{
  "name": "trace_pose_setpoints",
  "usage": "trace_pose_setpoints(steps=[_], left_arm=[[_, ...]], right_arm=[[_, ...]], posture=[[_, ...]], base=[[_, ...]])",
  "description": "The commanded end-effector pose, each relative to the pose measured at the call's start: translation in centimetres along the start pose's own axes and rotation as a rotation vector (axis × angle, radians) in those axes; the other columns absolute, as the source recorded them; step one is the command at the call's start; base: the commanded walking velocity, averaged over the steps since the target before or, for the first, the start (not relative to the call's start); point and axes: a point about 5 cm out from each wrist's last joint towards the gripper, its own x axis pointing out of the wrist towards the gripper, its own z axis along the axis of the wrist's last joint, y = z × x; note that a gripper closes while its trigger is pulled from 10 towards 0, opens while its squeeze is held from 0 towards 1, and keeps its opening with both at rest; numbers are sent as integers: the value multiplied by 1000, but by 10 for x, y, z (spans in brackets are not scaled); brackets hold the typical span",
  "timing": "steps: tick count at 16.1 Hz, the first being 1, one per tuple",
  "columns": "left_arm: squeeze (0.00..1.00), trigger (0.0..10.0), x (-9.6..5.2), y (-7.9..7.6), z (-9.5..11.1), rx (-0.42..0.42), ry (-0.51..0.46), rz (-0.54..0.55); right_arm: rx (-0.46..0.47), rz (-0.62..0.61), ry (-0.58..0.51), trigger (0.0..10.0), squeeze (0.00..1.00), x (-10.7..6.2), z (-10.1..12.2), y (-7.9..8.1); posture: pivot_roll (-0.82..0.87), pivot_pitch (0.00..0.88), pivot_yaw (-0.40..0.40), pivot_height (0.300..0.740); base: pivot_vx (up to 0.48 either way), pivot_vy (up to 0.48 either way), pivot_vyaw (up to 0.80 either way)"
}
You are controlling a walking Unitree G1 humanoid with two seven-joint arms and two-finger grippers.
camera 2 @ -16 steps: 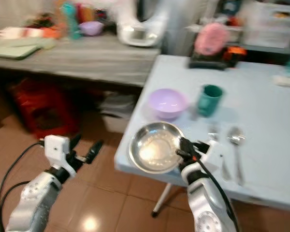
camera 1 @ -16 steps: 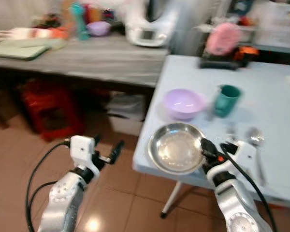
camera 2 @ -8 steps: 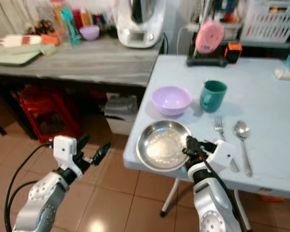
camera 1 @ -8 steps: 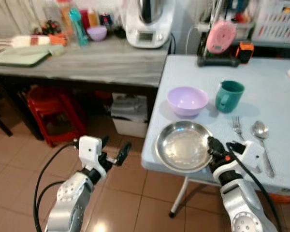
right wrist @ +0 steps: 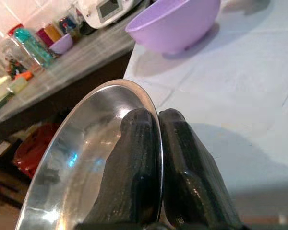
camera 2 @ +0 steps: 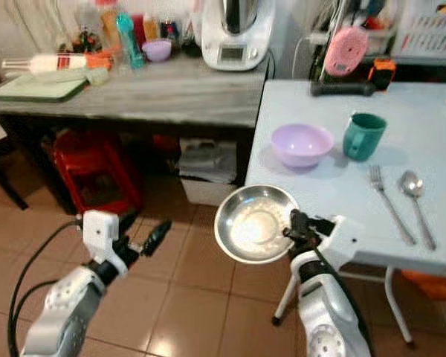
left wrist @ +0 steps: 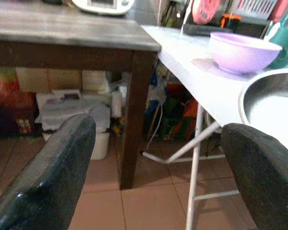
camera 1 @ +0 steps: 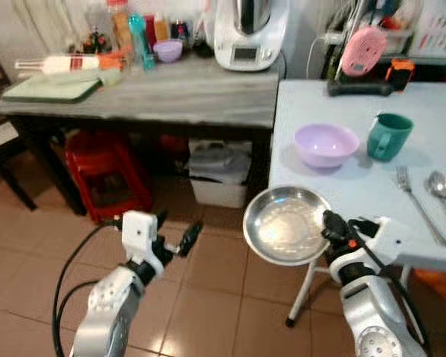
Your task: Setting the table
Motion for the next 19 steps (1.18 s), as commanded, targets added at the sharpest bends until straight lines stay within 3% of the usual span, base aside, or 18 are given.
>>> trace_pose_setpoints(steps=[1, 7, 11, 15, 19], left_arm=[[0, 10000, -4, 8, 1, 17, 8, 19], [0, 10000, -4, 9, -2, 19, 14, 22], [0, 10000, -4, 10, -2, 22, 14, 22], [0, 10000, -3, 11, -2, 24, 12, 26], [0, 10000, -2, 20, 4, 53, -21, 112]], right_arm=[[7, 10, -2, 10000, 0, 2, -1, 5], [0, -1, -18, 10000, 0, 4, -1, 5], [-69, 19, -106, 10000, 0, 9, 18, 9], [-88, 23, -116, 10000, 0, 10, 20, 9], [-107, 23, -121, 10000, 0, 8, 20, 9]], posture=[[-37, 0, 60, 740], [-37, 0, 64, 740], [-34, 0, 67, 740], [-33, 0, 65, 740], [-33, 0, 63, 740]], base=[[0, 412, -431], [0, 414, -69], [0, 413, 0], [0, 412, 0], [0, 206, 0]])
